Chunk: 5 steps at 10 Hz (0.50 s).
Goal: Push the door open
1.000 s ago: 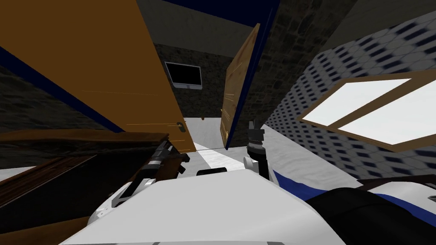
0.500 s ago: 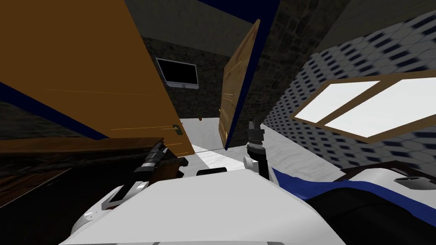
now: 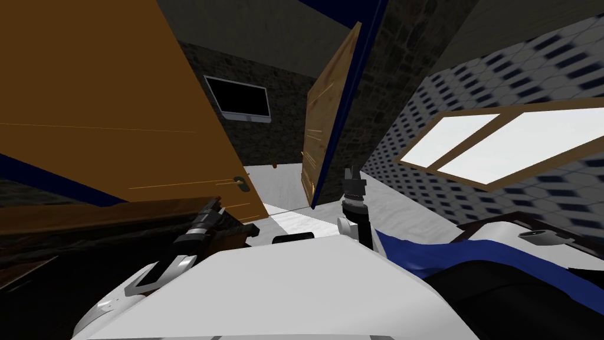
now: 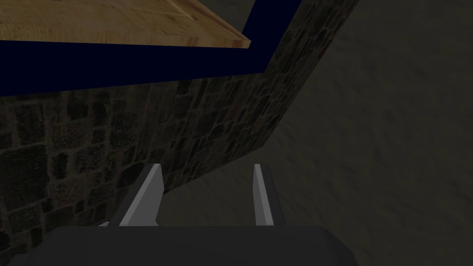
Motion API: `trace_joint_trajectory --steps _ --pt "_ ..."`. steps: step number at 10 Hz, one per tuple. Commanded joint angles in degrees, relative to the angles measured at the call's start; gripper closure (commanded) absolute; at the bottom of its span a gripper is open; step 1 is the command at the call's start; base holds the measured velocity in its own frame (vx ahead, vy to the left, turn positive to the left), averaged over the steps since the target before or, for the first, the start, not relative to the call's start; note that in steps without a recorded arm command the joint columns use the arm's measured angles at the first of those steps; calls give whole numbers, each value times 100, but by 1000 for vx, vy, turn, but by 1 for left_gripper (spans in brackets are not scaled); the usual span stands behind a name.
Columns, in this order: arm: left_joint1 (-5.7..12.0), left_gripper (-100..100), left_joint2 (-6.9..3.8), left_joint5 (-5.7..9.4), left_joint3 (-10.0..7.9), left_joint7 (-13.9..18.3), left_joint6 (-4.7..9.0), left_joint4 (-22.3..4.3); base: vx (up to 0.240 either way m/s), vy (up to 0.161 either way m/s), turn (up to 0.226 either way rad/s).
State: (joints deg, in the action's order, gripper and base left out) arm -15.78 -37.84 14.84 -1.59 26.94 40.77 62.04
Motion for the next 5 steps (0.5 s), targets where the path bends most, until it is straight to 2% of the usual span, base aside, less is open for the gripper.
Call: trace_joint_trajectory --steps 1,2,3,5 --pt "39 -100 -71 41 -6 62 63 -189 73 56 -80" --pt "57 -100 -117 65 -12 97 84 -282 58 55 -74" --pt "97 -100 -221 121 -25 173 132 -490 91 82 -135" --pt "135 -100 -319 173 -38 245 176 -687 77 78 -111"
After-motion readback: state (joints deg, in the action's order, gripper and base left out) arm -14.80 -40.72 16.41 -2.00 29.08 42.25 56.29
